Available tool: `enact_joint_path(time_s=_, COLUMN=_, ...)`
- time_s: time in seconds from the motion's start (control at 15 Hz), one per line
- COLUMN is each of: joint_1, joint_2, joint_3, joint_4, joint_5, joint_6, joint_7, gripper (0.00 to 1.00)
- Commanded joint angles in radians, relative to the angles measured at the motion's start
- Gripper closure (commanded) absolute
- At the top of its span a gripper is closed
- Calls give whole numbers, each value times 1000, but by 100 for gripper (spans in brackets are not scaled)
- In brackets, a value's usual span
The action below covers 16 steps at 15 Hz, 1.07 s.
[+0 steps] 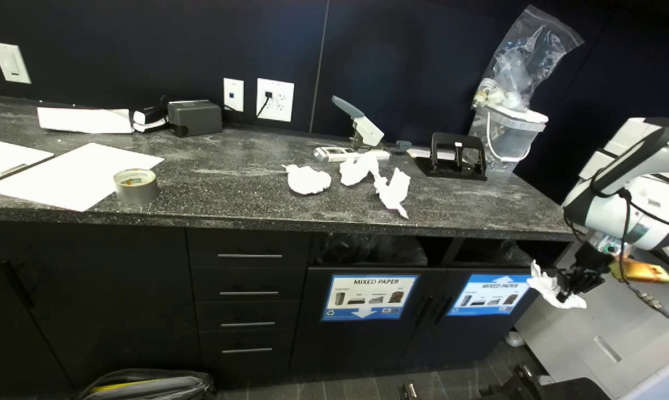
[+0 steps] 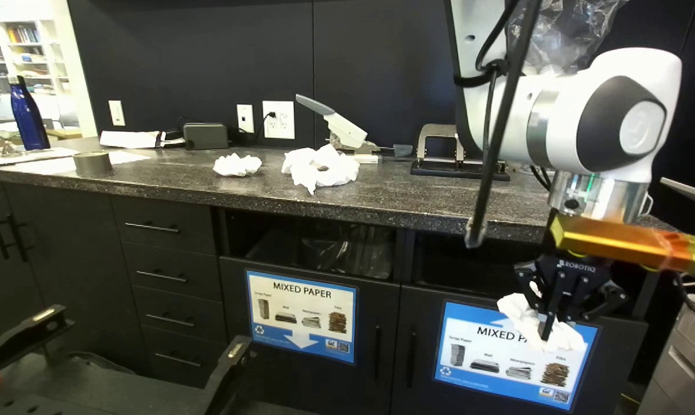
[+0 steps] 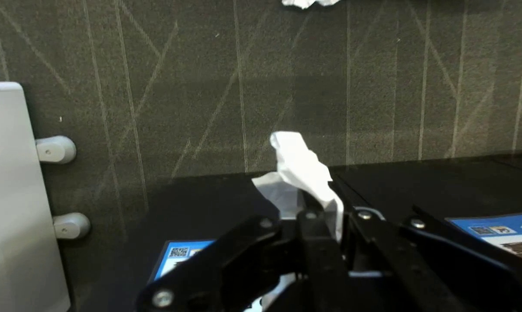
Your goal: Put the papers in the first bin
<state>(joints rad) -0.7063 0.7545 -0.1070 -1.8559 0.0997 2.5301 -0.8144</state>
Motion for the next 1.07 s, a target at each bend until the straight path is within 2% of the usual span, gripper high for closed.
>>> enact_joint_path(time_s=0.0, joint_1=-156, joint_2=21, joint_3=139, joint_4=-93, joint_5=76, joint_6=263, joint_7=-178, gripper=91)
enact_joint_path(time_s=0.27, joint_1=-372, joint_2=124, joint_3=375, joint_4=-69, joint_5=68, joint_6=460, joint_7=-333, gripper=91)
enact_joint_path(time_s=0.47, joint_1=-552, joint_2=209, joint_3=578, joint_4=-42, joint_5=24, joint_6=524, joint_7=-418, gripper=89)
enact_joint_path(time_s=0.8, joint_1=-821, joint_2=405, joint_3=867, joint_4=1, joint_5=-95, joint_6=539, joint_7=-544, gripper=90)
enact_joint_path(time_s=1.0, joint_1=-911, joint_2=548, joint_3=972, joint_4=50, joint_5=-165, joint_6=508, joint_7=-604, gripper=90)
